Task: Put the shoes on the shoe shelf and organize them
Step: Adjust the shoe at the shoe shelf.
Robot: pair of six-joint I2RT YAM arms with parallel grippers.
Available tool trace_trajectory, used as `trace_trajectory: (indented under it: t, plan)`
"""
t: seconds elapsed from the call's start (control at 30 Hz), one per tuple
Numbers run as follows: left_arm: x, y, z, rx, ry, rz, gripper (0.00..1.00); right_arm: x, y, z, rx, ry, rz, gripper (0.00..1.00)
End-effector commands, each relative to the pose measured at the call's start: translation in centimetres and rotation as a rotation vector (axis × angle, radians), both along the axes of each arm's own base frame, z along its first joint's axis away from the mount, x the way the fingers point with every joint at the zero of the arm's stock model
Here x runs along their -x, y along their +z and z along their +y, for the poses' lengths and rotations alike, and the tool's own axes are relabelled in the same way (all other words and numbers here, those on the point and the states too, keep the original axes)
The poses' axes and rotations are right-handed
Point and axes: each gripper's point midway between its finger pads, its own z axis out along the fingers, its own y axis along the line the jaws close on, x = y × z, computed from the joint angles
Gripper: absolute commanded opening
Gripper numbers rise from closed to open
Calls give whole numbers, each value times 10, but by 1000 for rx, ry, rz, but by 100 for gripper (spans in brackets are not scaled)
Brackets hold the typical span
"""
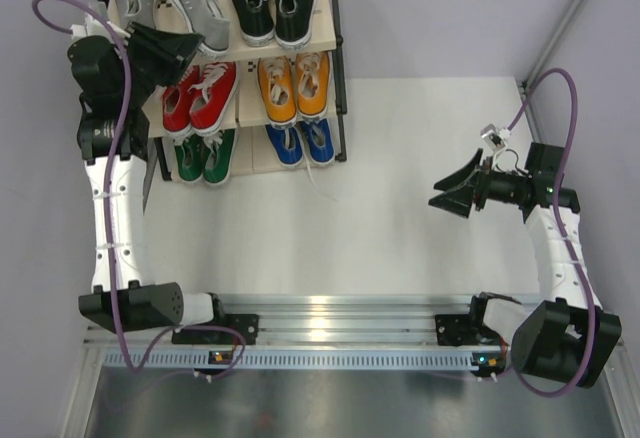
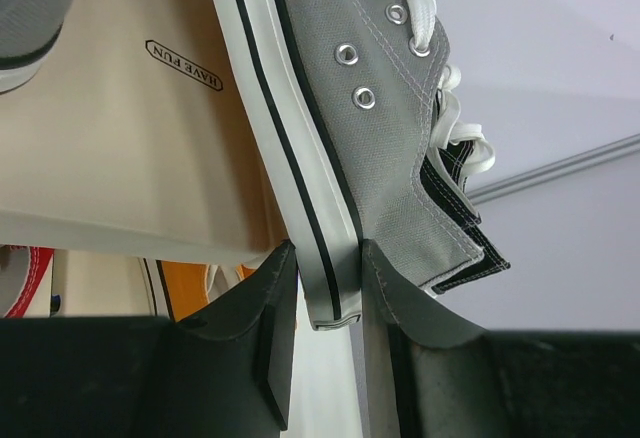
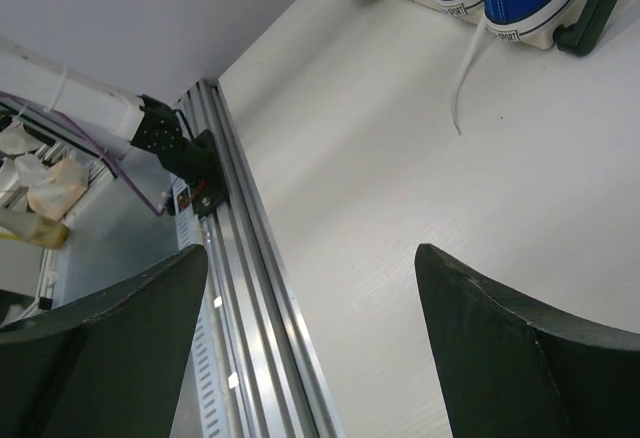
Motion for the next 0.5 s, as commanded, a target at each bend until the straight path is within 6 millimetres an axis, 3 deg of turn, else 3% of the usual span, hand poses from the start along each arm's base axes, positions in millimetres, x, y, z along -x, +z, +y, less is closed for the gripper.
trace_trajectory:
  t: [0.0,0.07,0.17,0.2,0.33,0.47]
  plan:
    - [-11,-7,20,-15,26,3,12,0,15,-2,-7,13,-86,85]
    - [-13,-4,27,-6,43,7,18,1,14,-2,-6,13,-86,85]
    - [-15,2,38,-5,81,5,34,1,15,-2,-10,17,-85,85]
    - [-14,6,41,-14,100,0,44,1,14,-2,-9,16,-83,85]
    - [-7,16,59,-59,205,3,63,1,14,-2,-9,16,-82,85]
    - [-2,18,66,-97,243,16,65,1,14,-2,-9,16,-80,85]
